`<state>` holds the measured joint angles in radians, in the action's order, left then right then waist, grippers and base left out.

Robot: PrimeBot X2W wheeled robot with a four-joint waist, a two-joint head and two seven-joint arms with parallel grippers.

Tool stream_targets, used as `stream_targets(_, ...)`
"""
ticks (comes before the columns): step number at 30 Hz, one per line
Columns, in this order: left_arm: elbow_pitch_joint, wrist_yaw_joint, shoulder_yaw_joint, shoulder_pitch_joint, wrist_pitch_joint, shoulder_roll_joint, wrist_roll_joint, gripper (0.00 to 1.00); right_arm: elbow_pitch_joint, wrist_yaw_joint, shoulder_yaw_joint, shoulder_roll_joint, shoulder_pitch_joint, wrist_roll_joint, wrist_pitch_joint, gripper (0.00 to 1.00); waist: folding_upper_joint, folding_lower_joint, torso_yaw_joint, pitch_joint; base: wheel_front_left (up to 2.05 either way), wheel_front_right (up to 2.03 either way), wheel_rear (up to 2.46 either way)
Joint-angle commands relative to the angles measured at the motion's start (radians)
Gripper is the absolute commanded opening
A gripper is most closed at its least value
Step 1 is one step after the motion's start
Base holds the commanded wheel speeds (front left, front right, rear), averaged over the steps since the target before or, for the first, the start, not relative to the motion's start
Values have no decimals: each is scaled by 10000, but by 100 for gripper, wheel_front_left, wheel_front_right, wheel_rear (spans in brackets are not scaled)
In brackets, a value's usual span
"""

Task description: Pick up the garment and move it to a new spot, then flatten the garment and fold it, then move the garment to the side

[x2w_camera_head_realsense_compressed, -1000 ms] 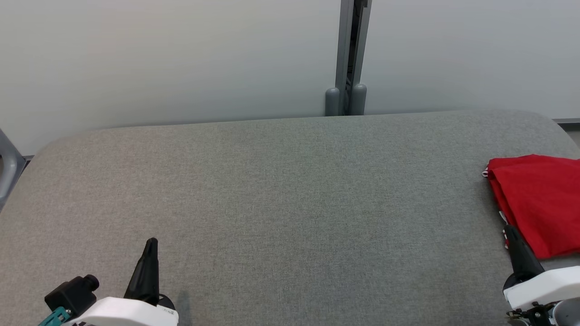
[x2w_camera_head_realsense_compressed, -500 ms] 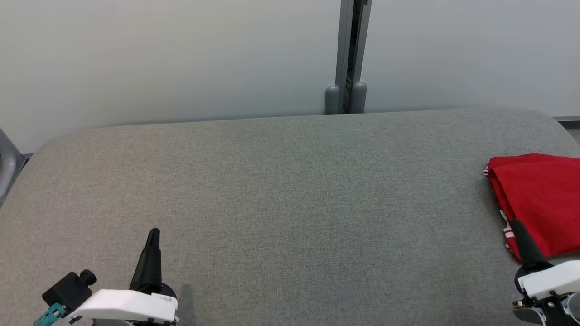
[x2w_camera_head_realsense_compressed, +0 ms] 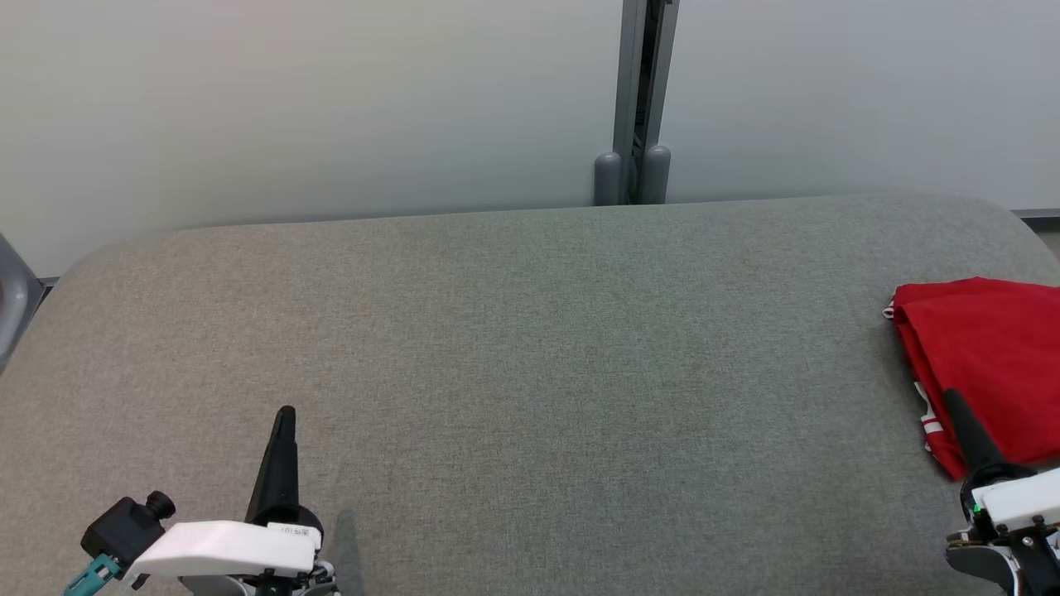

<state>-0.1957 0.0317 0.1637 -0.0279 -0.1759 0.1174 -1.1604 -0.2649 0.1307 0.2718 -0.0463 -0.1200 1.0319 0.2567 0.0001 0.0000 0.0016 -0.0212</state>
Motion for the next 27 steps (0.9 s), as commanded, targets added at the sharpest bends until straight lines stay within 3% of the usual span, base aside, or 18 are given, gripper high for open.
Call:
stream_targets(1, 35, 107, -69, -313, -18, 19, -309, 0, -4, 1, 106, -126, -299, 353, 115, 0, -1, 0, 0, 9, 0, 0, 0)
stream_targets(27, -234, 573, -87, -689, -108, -324, -2566, 0, -665, 1, 635, -203, -857, 2754, 834, 0, -1, 0, -4, 123, 0, 0, 0)
